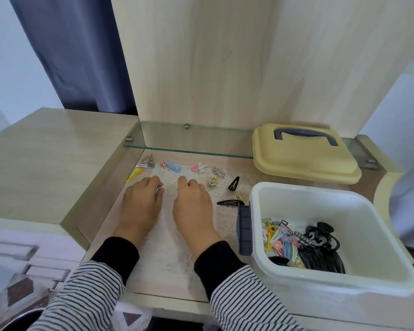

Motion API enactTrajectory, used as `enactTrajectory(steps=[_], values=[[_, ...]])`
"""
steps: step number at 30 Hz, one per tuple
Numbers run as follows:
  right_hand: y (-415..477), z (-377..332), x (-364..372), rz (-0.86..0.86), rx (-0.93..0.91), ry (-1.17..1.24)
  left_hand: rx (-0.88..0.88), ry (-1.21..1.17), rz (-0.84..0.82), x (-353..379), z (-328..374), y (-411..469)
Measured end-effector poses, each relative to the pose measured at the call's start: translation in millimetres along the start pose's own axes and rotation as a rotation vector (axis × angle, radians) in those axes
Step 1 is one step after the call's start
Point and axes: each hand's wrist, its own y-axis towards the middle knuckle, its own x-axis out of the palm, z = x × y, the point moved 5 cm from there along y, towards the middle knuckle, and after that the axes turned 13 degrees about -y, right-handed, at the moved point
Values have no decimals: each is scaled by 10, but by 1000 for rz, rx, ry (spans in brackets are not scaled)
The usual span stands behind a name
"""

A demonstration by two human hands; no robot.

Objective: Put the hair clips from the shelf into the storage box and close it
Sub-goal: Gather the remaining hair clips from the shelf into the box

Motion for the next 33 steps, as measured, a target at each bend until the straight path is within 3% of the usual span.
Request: enactTrajectory(steps=[3, 6, 9, 17, 24, 33], values=[[-11, -44, -324, -65, -64, 40, -102, -126, 12, -89, 67, 44], [-5, 55, -740, -25, -84, 132, -196, -385, 46, -207, 285, 95], [63, 297, -1122, -94, -53, 237, -223, -591, 72, -437, 677, 172], [-65, 1479, -2006, -310, 5, 188, -215, -922, -237, -634, 2012, 161], [-307, 2109, -1689, -522, 30, 21, -131, -730, -596, -165, 2588, -21], [-424, 2265, -1230, -473, -133, -220, 131, -140, -781, 466, 2710, -146]])
